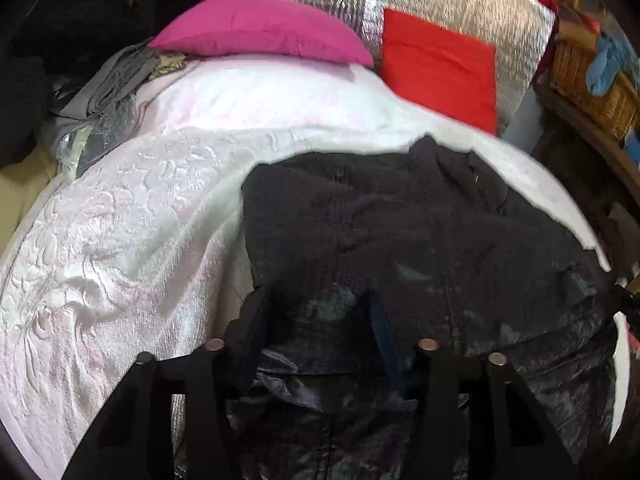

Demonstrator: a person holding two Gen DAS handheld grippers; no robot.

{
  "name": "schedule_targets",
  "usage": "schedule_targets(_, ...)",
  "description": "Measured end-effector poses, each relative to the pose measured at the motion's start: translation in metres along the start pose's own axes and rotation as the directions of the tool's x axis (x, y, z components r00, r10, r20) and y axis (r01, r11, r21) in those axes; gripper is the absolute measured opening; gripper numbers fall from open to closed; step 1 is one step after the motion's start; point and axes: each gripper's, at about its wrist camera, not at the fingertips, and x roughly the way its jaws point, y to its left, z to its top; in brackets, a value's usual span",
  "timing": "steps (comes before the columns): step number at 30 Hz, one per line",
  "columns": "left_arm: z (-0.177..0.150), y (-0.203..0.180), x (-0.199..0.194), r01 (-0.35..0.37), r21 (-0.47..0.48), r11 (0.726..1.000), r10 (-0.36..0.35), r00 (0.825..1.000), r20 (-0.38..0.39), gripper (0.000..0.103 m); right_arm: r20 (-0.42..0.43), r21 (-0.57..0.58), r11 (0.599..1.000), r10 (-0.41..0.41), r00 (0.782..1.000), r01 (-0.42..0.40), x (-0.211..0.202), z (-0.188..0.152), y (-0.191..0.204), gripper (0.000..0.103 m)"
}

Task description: Fold large clothes

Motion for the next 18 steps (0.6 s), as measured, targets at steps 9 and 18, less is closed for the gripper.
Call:
schedule_targets(9,0.001,0.015,-0.010,0.057,-0.073,0.996,-0.057,0.998,0.003,0.068,0.241,-0.034,0.996,0.086,0.967,-0.080,-0.059,-0.003,0.017,0.098)
schedule_targets(18,-0.002,0.000,-0.015,0.033,0.001,0.999,-0.033,0.999,0.035,0.069,0.054,-0.253,0.967,0.028,0.998,-0.013,-0.013,-0.022,0.054,0.035)
